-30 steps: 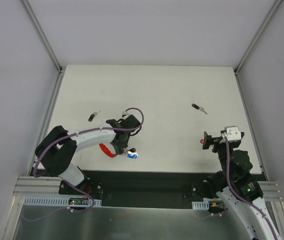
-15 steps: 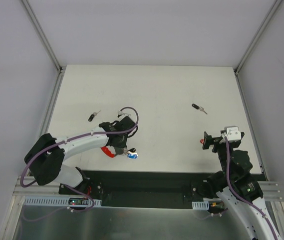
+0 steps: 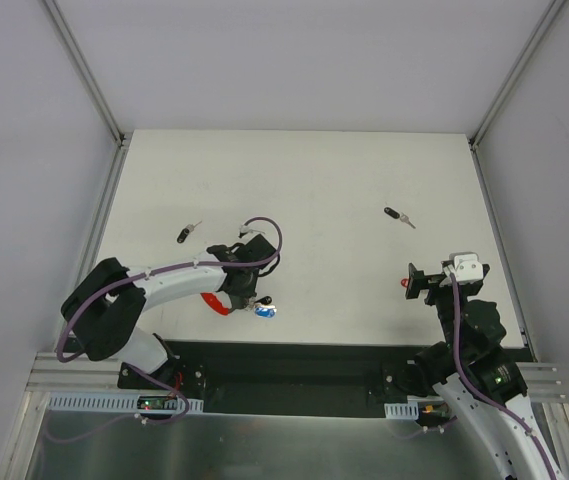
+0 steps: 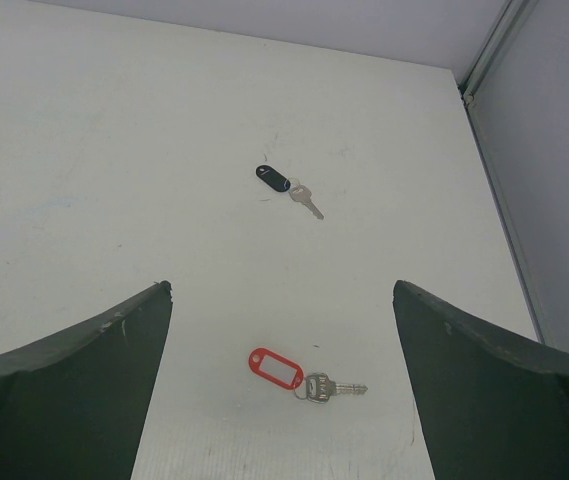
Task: Put the keys on the keyring
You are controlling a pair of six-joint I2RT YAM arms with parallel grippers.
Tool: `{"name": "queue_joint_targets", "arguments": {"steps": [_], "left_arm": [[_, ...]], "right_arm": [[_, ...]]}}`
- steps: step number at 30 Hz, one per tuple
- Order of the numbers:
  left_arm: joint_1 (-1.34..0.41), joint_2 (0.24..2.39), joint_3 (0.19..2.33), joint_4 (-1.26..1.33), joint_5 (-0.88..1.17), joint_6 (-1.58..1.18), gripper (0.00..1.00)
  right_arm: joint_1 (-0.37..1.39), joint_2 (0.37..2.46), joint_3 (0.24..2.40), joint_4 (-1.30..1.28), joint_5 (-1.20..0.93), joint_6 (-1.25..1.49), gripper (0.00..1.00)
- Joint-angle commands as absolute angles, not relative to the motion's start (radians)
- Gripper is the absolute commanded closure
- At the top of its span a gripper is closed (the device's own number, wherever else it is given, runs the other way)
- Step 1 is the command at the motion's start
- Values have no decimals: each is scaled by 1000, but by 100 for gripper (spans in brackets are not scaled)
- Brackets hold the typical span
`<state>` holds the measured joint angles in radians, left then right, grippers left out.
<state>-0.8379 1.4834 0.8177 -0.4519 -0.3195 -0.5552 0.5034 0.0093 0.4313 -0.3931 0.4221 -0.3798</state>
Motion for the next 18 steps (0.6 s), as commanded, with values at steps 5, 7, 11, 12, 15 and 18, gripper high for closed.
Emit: {"name": "queue_joint_targets", "arguments": {"steps": [5,7,11,12,15,18], "left_arm": [[-844,1500,815,-446,-360,-557,83],[-844,1499,816,-446,-364,-555,82],[-844,1511,825,-445,-367,-551,82],[-844,1512,825,-445,-368,-548,83],[-844,1522,833,-446,-370,-542,83],[-844,1526,835,-443,-374,-537,85]], "right_arm": [[500,-124,431,-351,434,-387,4],[500,-126,431,-351,434,-387,4],[500,-124,431,-351,434,-387,4],[500,-124,431,-351,434,-387,4],[500,-124,431,-351,434,-387,4],[502,-124,431,-351,433,-387,4]]}}
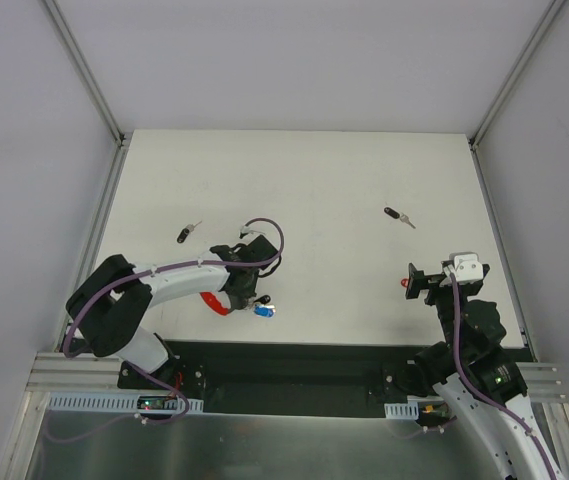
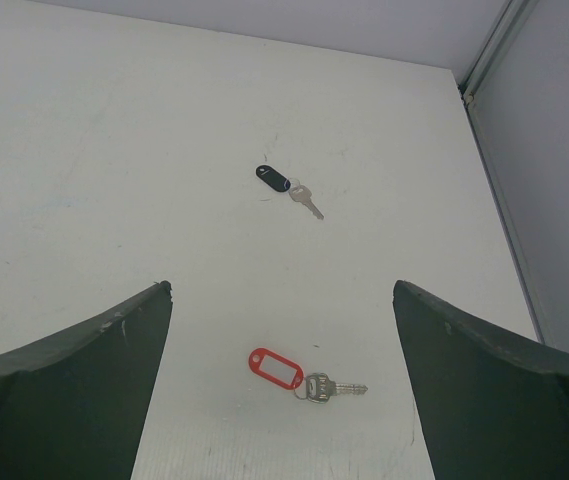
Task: Put the keys on the keyring
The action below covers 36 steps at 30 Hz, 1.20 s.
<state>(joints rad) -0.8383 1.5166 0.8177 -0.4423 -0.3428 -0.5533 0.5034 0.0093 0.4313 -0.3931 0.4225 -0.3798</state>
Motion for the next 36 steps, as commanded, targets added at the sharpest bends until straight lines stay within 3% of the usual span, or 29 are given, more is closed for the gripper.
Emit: {"name": "queue_joint_targets", "arguments": {"steps": [1,15,22,26,31,36], "left_arm": [[-845,1528,836,-443,-377,-535,86],[-844,1453,828,-443,-299,-511,95],[-844,1358,889,-512,-206,-390,100],[-844,1333,957,-572,-175,-305,100],[-844,1304,1054,-630,-135,-167,100],[-844,1281,1132,-679,-81,-3,100]], "right_arm": [[500,-123,431,-351,434,-387,4],[500,-114,445,-365,434,-374,4],[502,53,596,-471,309,-342,4],[502,185,708,-540,117,-344,4],[500,360,807,-557,35,-256,4],[502,550,859,-484,-355,-259,4]]}}
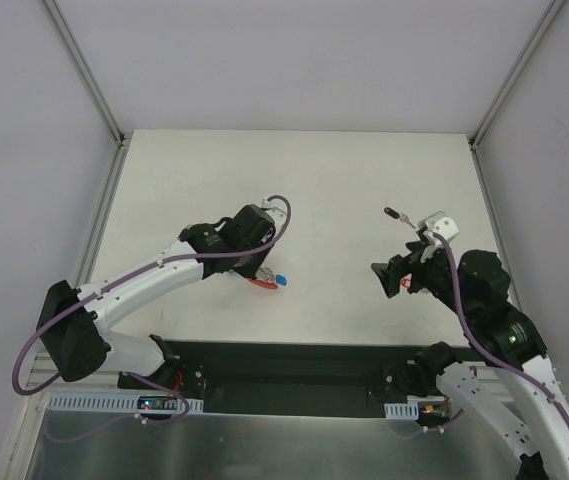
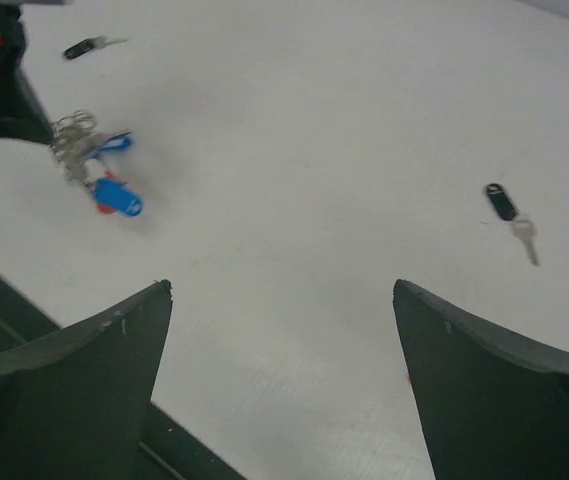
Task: Put the keys on the keyring
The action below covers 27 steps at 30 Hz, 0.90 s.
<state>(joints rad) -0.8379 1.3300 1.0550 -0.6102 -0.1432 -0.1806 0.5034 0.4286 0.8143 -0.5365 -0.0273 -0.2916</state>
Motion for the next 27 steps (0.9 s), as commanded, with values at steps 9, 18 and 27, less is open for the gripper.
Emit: {"name": "queue_joint_targets", "arguments": {"steps": [9,18,27], "left_arm": [[-844,1230,1174,-687,124,285,100],[-845,1227,1052,-571,294,288,100],[-890,1203,964,-451,363,170,100]], "right_arm": [[505,540,634,118,-439,-161,4],[506,755,611,219,-572,-97,3],[571,934,477,521,-606,-12,11]]}}
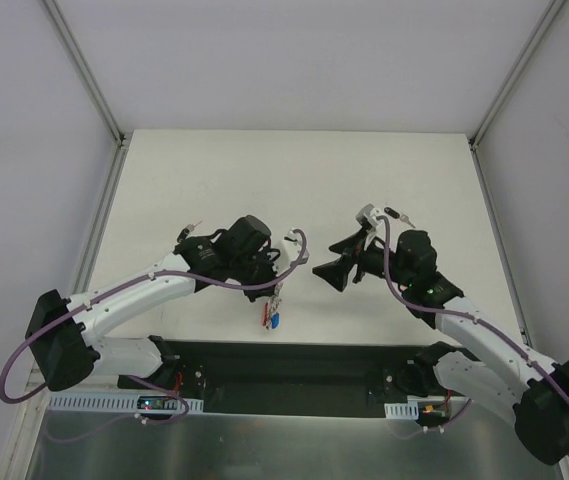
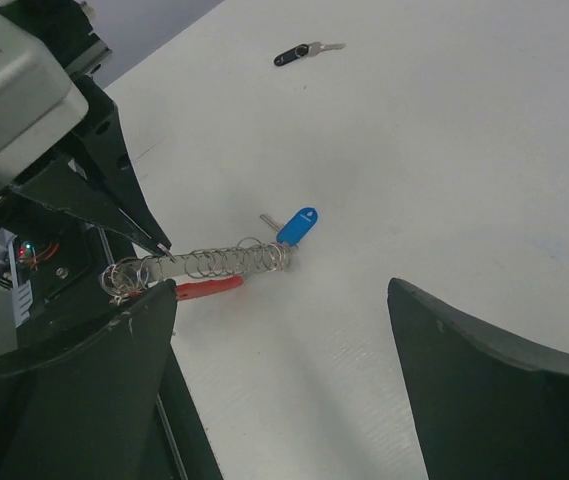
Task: Put the keys on the keyring
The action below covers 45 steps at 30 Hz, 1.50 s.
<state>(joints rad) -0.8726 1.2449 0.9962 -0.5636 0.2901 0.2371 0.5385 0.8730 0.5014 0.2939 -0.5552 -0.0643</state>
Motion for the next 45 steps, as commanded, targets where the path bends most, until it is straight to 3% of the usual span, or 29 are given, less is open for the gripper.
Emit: {"name": "queue_joint_targets", "arguments": {"steps": [1,6,10,19,36,45], "left_arm": [[-891,1187,951,-407,368,158,100],[-893,1158,884,-307,383,98,100],[-894,1151,868,-291,402,86,100],[-894,1140,858,-287,446,83,100],[-894,1121,868,-295,462,95,100],[-893,1095,890,-324,502,113,100]], "right_arm": [[587,952,471,540,-607,-5,11],[643,1072,446,689,-626,47,20],[675,1143,433,762,-666,61,35],[704,1265,472,850,-830,54,57],[735,1345,522,871,-948,32,63],[736,1374,532,871,-971,21,76]]}}
